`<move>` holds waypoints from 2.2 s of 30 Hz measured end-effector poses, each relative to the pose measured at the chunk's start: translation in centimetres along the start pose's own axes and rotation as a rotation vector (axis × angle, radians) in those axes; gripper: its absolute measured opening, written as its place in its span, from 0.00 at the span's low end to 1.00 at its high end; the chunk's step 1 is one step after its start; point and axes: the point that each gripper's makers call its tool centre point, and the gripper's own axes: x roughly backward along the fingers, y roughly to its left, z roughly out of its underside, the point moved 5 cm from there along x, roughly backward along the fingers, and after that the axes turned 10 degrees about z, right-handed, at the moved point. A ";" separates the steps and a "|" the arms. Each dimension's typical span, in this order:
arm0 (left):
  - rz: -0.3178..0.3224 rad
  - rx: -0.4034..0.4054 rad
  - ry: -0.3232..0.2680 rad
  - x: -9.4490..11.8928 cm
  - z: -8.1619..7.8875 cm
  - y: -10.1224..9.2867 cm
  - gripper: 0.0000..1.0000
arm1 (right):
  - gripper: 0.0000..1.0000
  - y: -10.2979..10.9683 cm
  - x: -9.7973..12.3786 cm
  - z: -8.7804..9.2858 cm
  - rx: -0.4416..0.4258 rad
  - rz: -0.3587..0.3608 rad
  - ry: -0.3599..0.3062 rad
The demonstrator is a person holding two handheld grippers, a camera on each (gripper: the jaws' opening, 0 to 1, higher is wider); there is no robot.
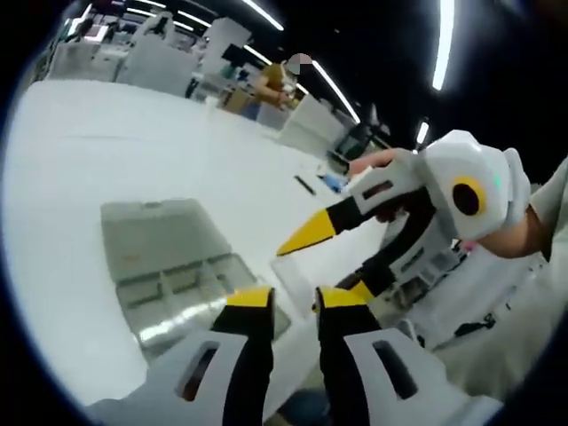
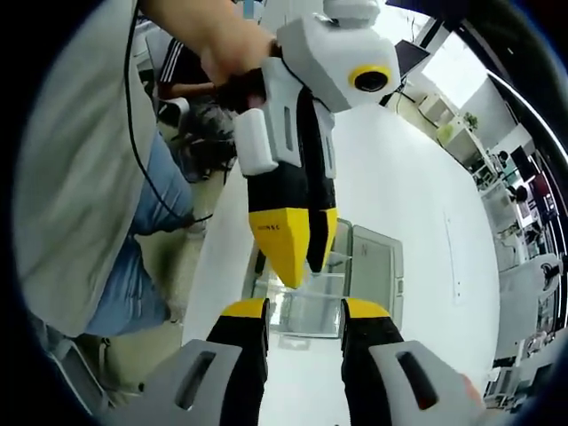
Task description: Insert the divider into the dual guide fixture by aligning both edges with the guide slots and pushing it downward to the bottom, including one-sided entry, uneven engagement, binding, and posture correction.
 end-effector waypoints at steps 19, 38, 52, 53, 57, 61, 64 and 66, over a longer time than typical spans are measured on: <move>0.001 0.110 -0.001 -0.1 -0.3 0.7 0.02 | 0.27 -0.4 -0.2 -0.5 -0.011 0.020 -0.014; 0.023 0.226 -0.043 0.0 -0.5 1.0 0.00 | 0.29 -0.9 -0.4 -0.9 0.019 0.043 -0.019; 0.043 0.141 -0.054 0.9 -0.6 1.2 0.00 | 0.28 -1.8 -0.1 -0.2 -0.029 0.034 -0.005; 0.044 0.129 -0.052 1.0 -0.5 1.2 0.00 | 0.28 -1.9 -0.1 -0.1 -0.030 0.026 -0.005; 0.048 0.079 -0.044 1.1 -0.4 1.2 0.00 | 0.25 -2.2 0.0 0.4 -0.051 0.001 -0.003; 0.062 0.023 -0.033 1.2 -0.4 1.1 0.00 | 0.22 -2.6 0.2 0.5 -0.075 -0.032 -0.014; 0.073 -0.002 -0.040 1.1 -0.5 1.0 0.00 | 0.18 -2.8 0.2 0.5 -0.075 -0.060 -0.016; 0.080 -0.027 -0.037 1.1 -0.6 0.9 0.00 | 0.16 -2.8 0.1 0.5 -0.091 -0.083 -0.021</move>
